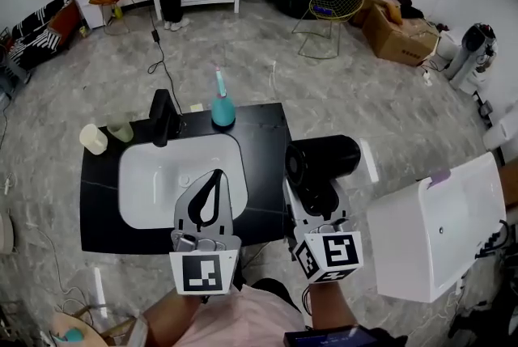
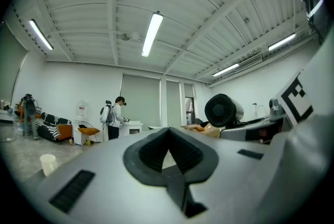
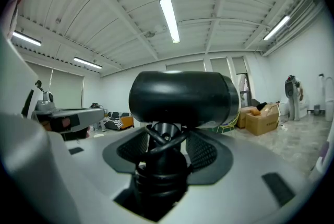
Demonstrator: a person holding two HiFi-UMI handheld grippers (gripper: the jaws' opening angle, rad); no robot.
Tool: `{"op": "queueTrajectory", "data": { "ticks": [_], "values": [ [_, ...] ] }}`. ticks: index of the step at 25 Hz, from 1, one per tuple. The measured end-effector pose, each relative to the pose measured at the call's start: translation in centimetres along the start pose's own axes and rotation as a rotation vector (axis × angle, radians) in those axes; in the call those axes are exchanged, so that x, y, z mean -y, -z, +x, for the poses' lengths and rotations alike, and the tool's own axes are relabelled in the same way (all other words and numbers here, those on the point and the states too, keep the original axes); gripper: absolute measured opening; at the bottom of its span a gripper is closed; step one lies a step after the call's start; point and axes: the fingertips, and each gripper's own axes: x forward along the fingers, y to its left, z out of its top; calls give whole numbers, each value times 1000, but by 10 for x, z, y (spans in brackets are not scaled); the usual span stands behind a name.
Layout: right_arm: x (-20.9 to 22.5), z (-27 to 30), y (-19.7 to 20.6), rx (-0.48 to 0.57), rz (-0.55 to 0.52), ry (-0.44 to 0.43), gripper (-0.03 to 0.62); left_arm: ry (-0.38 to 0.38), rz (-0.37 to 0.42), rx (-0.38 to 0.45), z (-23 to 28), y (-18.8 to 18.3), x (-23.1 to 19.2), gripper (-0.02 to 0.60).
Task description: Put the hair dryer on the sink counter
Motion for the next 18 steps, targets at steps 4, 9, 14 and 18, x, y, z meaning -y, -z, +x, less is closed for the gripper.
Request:
{"op": "queueTrajectory", "data": {
  "ticks": [4, 9, 14, 18],
  "values": [
    [4, 19, -13, 9, -12, 1, 239, -10, 6, 13, 16, -5, -11, 9],
    [6, 43, -24, 14, -21, -18, 239, -33, 22, 28, 36, -11, -24, 9],
    [12, 72, -23, -2, -35, -60, 239, -68, 24, 31, 60, -10, -30, 9],
    [18, 95, -15, -34, -38, -95, 239, -97, 18, 11, 72, -2, -33, 9]
  ]
}}
